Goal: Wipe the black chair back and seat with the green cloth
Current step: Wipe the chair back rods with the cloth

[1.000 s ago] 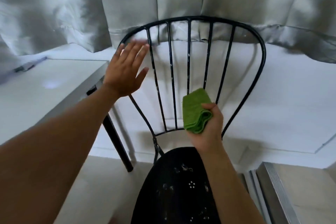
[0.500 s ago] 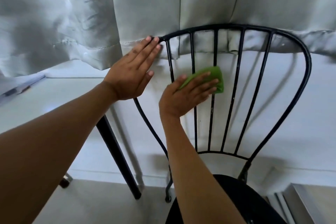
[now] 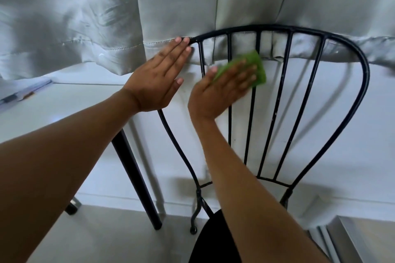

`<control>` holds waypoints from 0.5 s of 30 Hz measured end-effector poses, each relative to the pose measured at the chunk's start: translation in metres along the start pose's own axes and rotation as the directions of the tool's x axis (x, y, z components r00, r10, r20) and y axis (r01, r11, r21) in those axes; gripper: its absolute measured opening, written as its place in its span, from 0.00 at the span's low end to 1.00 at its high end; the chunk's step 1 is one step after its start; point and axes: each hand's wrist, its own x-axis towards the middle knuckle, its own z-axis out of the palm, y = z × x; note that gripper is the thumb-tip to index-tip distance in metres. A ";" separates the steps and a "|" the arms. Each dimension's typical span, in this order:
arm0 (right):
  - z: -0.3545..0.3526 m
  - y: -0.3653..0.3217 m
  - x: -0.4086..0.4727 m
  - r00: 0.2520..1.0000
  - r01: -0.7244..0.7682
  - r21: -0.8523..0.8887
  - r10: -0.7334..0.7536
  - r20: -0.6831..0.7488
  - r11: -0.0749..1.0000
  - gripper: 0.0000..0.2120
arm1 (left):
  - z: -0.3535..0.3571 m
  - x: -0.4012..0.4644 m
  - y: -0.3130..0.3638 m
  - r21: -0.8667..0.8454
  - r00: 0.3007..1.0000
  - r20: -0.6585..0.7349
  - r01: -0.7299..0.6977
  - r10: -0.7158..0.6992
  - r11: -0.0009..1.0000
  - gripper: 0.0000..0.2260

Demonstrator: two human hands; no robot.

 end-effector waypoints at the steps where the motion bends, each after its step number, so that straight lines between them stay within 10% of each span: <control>1: 0.001 -0.004 0.008 0.994 0.103 -0.014 -0.102 0.034 0.995 0.28 | 0.000 0.000 -0.001 0.002 1.000 -0.002 -0.002 0.002 1.000 0.25; 11: -0.055 0.143 -0.059 0.578 0.771 -0.046 -0.667 0.469 0.636 0.28 | 0.001 0.000 0.001 0.020 1.000 -0.015 0.002 -0.002 1.000 0.24; 15: -0.040 0.098 -0.036 0.624 0.721 -0.020 -0.636 0.454 0.692 0.28 | 0.000 0.001 0.002 0.032 1.000 -0.018 0.001 -0.001 0.999 0.24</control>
